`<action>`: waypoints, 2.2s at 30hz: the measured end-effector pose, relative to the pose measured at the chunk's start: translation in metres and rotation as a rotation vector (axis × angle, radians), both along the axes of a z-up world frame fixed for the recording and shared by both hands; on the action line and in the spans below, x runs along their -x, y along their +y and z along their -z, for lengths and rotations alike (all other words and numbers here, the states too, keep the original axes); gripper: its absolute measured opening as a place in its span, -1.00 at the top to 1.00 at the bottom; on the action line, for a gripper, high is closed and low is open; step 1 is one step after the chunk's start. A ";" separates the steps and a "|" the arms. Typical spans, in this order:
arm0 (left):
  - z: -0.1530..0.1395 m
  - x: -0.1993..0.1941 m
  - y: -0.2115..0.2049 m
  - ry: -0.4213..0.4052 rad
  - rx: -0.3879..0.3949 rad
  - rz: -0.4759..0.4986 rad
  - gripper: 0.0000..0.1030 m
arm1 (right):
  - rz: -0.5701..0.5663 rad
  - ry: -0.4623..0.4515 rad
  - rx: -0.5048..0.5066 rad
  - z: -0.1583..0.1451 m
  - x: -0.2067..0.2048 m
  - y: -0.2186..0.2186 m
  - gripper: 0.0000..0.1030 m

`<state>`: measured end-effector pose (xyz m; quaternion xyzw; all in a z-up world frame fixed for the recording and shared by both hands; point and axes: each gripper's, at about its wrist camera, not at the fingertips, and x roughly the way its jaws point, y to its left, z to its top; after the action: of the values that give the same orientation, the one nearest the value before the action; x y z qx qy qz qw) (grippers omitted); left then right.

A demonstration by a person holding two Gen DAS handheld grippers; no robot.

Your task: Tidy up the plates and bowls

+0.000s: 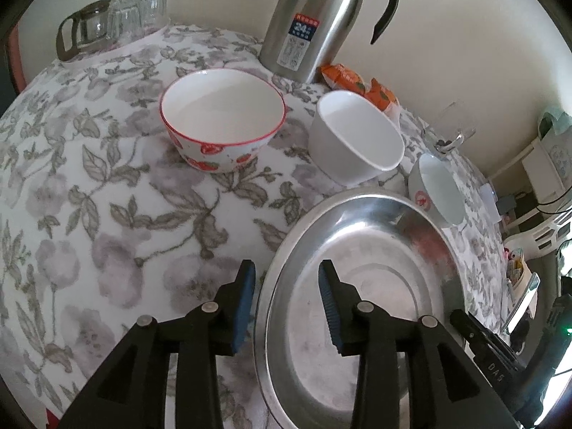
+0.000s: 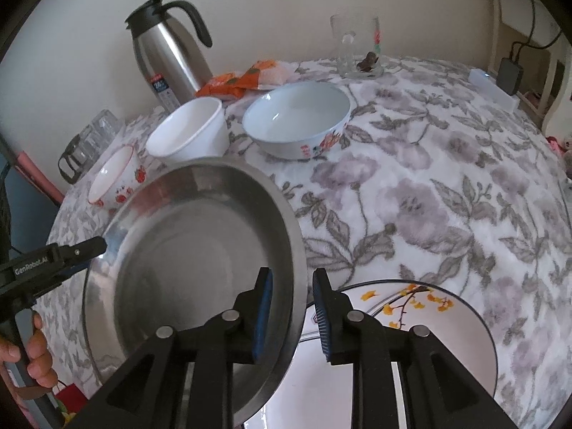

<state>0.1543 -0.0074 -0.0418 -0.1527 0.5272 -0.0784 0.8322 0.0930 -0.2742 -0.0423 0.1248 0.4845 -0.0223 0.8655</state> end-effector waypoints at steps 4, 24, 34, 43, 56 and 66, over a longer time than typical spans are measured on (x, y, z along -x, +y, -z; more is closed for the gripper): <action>-0.016 0.004 0.002 -0.044 -0.027 -0.012 0.11 | 0.005 -0.015 0.001 -0.013 0.001 0.000 0.49; -0.021 0.012 0.004 -0.057 -0.139 -0.073 -0.88 | -0.034 -0.067 0.080 -0.032 0.009 0.018 -0.96; -0.047 0.023 0.006 -0.226 -0.120 -0.116 -0.92 | -0.030 -0.122 0.085 -0.040 0.015 0.015 -1.00; -0.062 0.036 -0.015 -0.283 -0.078 -0.056 -0.93 | -0.010 -0.205 0.089 -0.061 0.029 0.004 -1.00; -0.077 0.073 -0.078 -0.234 -0.004 0.088 -0.92 | 0.107 -0.176 0.165 -0.072 0.059 -0.065 -1.00; -0.067 0.114 -0.145 -0.149 0.010 0.248 -0.82 | 0.215 -0.120 0.098 -0.054 0.088 -0.126 -0.90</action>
<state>0.0401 -0.1525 0.0248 -0.0841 0.4783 -0.1945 0.8523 0.0052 -0.4003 0.0119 0.1347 0.4139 -0.1311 0.8907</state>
